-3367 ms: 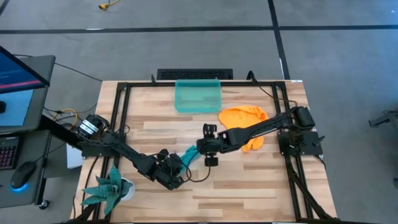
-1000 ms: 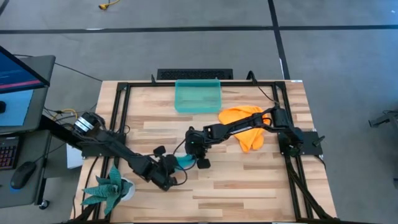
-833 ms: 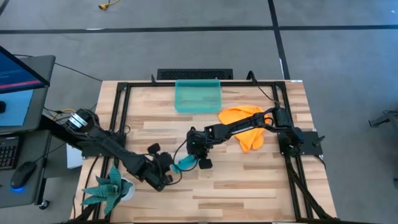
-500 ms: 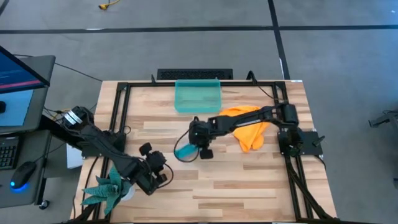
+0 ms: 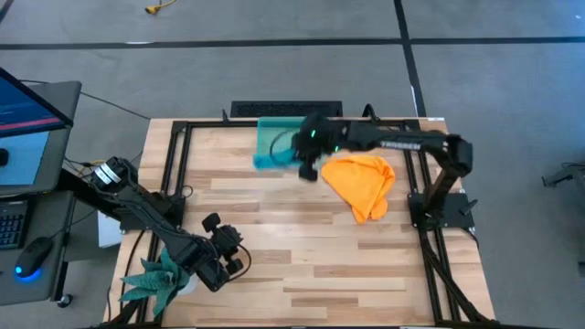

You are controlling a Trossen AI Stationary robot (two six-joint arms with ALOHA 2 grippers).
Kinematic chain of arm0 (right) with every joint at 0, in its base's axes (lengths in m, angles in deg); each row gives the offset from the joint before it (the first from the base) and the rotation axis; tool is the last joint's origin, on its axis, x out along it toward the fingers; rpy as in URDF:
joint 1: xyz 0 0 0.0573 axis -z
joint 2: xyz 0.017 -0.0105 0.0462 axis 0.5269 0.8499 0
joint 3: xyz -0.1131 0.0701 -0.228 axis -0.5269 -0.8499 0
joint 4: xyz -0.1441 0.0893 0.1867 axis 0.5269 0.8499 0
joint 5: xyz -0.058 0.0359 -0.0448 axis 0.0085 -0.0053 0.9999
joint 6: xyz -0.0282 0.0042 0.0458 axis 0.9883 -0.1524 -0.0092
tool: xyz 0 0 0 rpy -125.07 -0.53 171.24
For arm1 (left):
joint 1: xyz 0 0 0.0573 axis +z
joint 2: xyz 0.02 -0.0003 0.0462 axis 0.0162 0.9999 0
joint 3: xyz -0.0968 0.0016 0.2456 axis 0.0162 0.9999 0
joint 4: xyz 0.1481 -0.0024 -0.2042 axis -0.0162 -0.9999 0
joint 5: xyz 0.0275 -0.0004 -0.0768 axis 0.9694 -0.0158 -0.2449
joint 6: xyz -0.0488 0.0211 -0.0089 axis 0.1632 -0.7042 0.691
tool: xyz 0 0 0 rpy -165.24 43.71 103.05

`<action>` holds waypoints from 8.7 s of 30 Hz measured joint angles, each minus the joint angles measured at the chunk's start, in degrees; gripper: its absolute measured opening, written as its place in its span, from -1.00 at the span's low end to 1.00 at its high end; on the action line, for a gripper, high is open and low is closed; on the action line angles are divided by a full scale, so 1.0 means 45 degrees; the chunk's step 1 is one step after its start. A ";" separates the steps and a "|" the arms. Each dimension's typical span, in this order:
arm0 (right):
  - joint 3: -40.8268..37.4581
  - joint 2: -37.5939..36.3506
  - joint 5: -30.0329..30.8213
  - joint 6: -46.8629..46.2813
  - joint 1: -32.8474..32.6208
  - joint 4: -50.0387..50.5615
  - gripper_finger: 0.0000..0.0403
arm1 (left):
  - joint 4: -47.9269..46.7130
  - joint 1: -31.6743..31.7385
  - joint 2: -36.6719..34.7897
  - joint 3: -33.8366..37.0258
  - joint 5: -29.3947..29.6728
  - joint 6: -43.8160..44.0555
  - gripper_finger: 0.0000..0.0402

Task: Roll microfiber towels into tight, uniform cylinder then place into a basket
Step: Put the blue microfiber cloth into the green bin, then fold the yellow microfiber cloth

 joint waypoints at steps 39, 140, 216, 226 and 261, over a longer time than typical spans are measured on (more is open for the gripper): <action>0.3526 0.5860 -0.3038 0.0209 0.3242 0.4864 -0.78 | 0.0032 0.0539 -0.0010 -0.0010 -0.0324 -0.0223 -0.71; -0.8942 -0.4479 1.0678 -0.9782 -0.7778 0.0074 -0.03 | 1.0884 0.6117 -0.0015 -0.0294 0.3892 -1.5067 -0.26; -0.4689 -0.1093 0.4536 -1.0700 -1.0551 0.4054 -0.73 | 0.9896 0.7536 0.1762 -0.1767 -0.4753 -1.6520 -0.24; -0.4677 -0.1935 0.5342 -1.0802 -1.1591 0.3851 -0.72 | 1.6275 0.7694 0.4578 -0.1993 -0.6400 -1.7982 -0.24; -0.4707 -0.1858 0.4670 -0.8989 -1.0507 0.2122 -0.72 | 1.0635 0.6951 0.9091 -0.6961 -1.1201 -1.6021 -0.24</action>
